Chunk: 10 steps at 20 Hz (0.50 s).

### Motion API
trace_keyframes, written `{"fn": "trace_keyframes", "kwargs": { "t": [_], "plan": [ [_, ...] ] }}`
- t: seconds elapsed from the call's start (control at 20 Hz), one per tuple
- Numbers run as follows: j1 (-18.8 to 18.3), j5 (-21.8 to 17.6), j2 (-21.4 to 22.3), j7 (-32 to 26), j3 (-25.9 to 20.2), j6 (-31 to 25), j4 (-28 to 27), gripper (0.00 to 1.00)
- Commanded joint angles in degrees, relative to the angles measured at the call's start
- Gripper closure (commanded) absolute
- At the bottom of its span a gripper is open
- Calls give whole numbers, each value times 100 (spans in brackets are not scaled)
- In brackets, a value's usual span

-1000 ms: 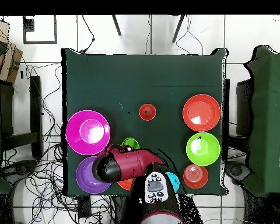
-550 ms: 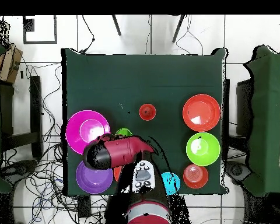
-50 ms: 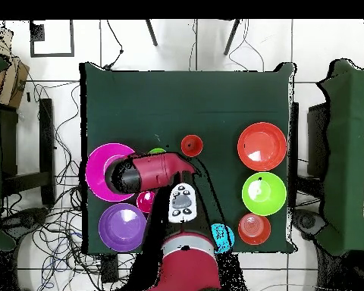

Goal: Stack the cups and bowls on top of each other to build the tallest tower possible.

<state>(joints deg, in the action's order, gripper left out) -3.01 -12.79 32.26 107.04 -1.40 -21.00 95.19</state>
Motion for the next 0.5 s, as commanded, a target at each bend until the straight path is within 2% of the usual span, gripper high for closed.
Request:
{"fn": "trace_keyframes", "kwargs": {
  "t": [0.05, 0.35, 0.5],
  "plan": [
    [-322, 62, -352, -101, -514, -727, -964, 100],
    [-673, -76, -139, -339, -529, -945, -806, 100],
    [-784, -124, -64, -330, -550, -880, -646, 100]
  ]
}}
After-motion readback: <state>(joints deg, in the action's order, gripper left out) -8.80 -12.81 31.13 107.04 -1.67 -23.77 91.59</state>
